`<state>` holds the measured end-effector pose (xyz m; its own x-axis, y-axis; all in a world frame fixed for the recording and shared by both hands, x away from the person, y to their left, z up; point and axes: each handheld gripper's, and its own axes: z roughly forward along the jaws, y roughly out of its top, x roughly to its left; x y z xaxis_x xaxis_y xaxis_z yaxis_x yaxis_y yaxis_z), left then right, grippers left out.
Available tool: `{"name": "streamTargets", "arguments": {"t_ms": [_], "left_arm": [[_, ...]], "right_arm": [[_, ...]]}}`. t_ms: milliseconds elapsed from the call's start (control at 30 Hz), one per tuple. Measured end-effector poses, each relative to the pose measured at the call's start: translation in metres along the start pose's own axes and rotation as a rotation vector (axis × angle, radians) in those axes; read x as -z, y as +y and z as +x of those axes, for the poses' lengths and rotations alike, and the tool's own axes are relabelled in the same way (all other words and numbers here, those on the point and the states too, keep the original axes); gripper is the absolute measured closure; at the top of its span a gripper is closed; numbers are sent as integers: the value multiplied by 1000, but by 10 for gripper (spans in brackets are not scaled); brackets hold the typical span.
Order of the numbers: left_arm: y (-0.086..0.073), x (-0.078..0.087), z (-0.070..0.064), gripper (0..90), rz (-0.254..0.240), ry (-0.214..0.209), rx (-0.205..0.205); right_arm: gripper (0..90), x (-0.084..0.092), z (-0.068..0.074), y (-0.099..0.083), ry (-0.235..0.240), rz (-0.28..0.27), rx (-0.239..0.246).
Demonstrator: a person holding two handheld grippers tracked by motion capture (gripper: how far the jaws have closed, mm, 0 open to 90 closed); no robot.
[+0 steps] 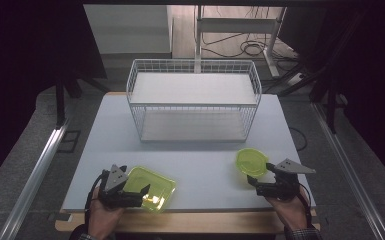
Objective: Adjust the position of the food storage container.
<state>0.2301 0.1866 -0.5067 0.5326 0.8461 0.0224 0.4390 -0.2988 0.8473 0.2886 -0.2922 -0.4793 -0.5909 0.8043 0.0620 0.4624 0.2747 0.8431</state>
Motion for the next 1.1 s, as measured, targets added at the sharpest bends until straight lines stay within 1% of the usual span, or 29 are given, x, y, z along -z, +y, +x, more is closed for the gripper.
{"name": "streamTargets", "arguments": {"t_ms": [200, 333, 533, 700, 733, 900, 967, 1033, 1100], "left_arm": [[-1, 0, 1, 7, -9, -17, 10], [0, 1, -1, 10, -11, -19, 7], [0, 0, -2, 12, 4, -23, -1], [2, 1, -2, 19, 5, -26, 19], [3, 2, -3, 20, 13, -34, 21], [5, 3, -5, 24, 17, -37, 12], [6, 5, -6, 30, 7, -33, 11], [6, 6, -6, 38, 5, -28, 9], [6, 7, -5, 41, 2, -21, 10]], "right_arm": [[157, -1, 1, 0, 1, 15, -4], [185, -2, 3, 0, 4, 27, 7], [211, -2, 4, 0, 1, 27, 6], [217, -2, 4, 0, -4, 28, 12], [217, -3, 4, 0, -2, 32, 12], [230, -3, 6, 0, -2, 37, 18], [259, -3, 8, 1, 3, 42, 21], [275, -3, 8, 2, 4, 43, 25], [313, -3, 11, 3, 14, 49, 32]]}}
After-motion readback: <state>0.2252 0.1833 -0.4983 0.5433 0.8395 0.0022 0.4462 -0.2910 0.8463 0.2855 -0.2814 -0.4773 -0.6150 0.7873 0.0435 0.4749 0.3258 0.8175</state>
